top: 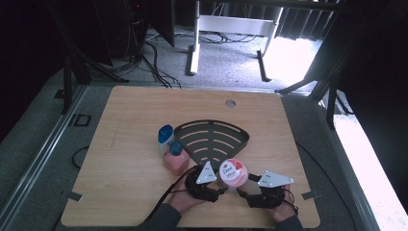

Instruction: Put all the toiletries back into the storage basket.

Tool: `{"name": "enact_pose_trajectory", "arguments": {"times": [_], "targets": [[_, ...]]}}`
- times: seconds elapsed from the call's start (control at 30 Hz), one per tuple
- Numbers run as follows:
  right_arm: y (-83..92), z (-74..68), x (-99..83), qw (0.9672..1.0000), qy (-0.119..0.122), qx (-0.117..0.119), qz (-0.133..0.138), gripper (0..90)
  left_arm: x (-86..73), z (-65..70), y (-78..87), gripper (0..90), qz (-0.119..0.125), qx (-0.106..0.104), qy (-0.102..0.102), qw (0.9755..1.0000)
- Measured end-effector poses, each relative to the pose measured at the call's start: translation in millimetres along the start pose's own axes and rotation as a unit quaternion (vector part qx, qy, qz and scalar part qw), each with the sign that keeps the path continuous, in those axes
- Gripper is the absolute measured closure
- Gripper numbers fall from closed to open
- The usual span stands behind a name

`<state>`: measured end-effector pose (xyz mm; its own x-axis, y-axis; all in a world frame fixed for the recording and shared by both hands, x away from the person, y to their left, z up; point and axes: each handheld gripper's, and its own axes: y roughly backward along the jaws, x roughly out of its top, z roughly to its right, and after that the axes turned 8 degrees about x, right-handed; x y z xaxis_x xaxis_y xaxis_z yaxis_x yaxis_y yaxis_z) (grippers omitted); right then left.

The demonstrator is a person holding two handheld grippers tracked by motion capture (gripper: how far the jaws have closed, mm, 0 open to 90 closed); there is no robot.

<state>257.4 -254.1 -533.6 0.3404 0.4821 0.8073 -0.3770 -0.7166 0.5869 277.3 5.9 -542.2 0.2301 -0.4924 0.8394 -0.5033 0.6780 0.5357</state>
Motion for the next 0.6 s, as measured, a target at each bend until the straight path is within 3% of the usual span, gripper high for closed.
{"name": "enact_pose_trajectory", "arguments": {"times": [0.6], "targets": [[5.1,-4.2,5.8,0.9998,0.013,-0.015,0.002,30.2,8.2,4.5,4.8,29.7,0.000,0.015,-0.010,0.9998]]}}
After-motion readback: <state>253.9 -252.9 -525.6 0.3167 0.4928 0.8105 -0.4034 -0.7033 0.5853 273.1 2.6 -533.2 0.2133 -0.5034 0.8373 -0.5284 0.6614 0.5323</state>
